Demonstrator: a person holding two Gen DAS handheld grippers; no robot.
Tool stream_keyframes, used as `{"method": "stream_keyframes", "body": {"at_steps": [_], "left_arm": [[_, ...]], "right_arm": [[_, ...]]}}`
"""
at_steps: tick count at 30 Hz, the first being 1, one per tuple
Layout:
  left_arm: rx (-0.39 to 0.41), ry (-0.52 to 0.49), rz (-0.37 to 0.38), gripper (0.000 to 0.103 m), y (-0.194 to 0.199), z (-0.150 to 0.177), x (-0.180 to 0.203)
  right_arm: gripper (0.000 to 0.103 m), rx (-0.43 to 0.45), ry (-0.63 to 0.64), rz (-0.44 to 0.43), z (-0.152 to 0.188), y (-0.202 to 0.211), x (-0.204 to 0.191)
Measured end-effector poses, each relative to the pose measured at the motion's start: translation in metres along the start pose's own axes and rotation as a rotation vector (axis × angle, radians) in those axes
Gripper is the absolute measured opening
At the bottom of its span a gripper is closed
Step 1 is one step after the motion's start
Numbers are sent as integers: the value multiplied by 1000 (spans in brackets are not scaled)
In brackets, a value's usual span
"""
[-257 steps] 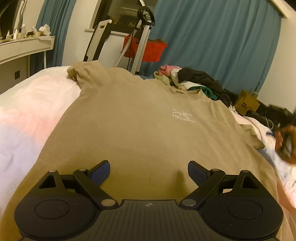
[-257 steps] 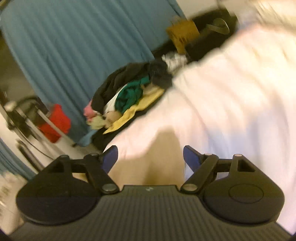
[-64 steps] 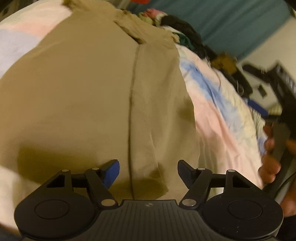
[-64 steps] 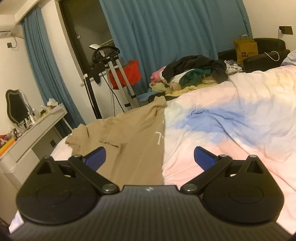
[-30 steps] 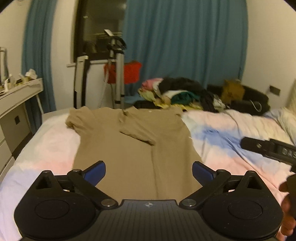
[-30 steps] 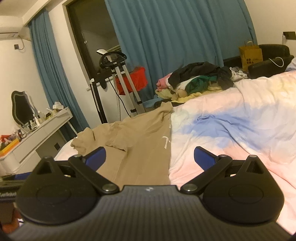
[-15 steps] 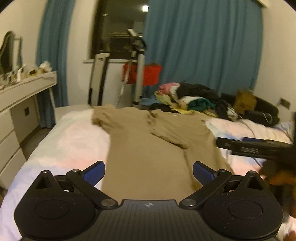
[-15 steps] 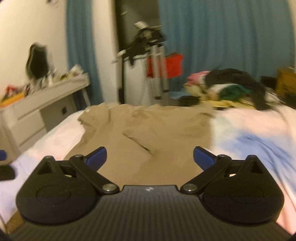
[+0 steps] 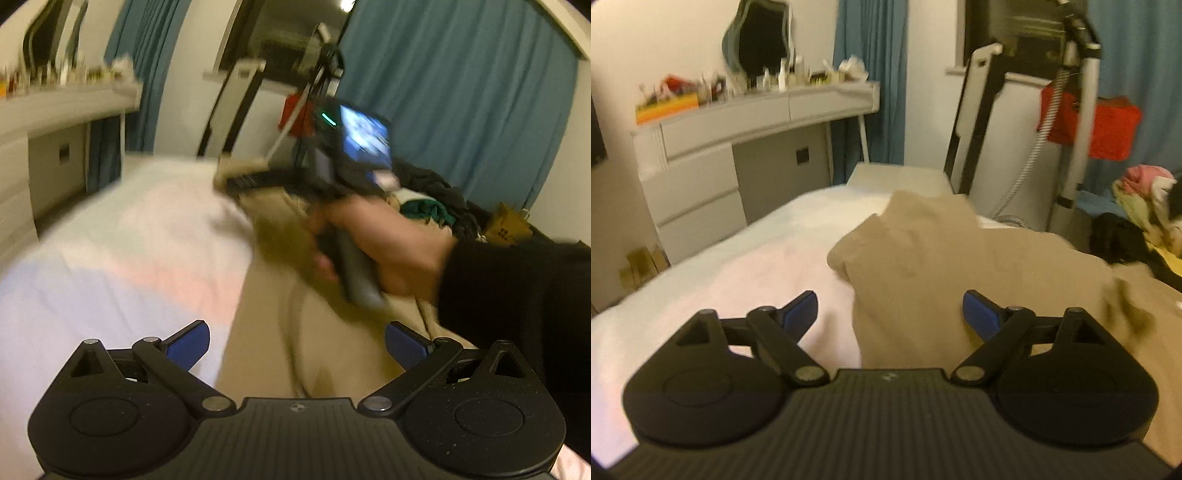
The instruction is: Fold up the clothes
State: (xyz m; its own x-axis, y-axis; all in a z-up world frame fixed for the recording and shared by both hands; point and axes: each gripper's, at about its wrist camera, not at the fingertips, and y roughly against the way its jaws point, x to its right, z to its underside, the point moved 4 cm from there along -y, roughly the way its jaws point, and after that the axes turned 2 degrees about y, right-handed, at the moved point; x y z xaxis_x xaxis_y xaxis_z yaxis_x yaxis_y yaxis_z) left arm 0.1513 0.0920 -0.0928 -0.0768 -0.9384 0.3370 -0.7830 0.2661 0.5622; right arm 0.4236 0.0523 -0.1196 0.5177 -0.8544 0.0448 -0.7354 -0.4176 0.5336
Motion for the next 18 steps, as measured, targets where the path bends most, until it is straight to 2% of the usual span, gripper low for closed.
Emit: {"method": "stream_keyframes", "body": {"at_steps": [2, 4, 6, 10, 14, 18], "left_arm": [[-36, 46, 11, 102, -12, 3, -8], [-44, 69, 17, 102, -18, 4, -14], [-35, 87, 21, 102, -18, 4, -18], [-8, 132, 43, 102, -9, 5, -22], [-10, 145, 23, 102, -1, 8, -21], [16, 139, 40, 102, 11, 5, -11]], "right_arm": [[71, -17, 5, 18, -6, -24, -5], [51, -21, -16, 45, -10, -37, -3], [8, -4, -53, 74, -14, -35, 5], [8, 126, -173, 122, -27, 0, 34], [8, 269, -261, 212, -33, 60, 80], [8, 361, -372, 333, -16, 114, 135]]}}
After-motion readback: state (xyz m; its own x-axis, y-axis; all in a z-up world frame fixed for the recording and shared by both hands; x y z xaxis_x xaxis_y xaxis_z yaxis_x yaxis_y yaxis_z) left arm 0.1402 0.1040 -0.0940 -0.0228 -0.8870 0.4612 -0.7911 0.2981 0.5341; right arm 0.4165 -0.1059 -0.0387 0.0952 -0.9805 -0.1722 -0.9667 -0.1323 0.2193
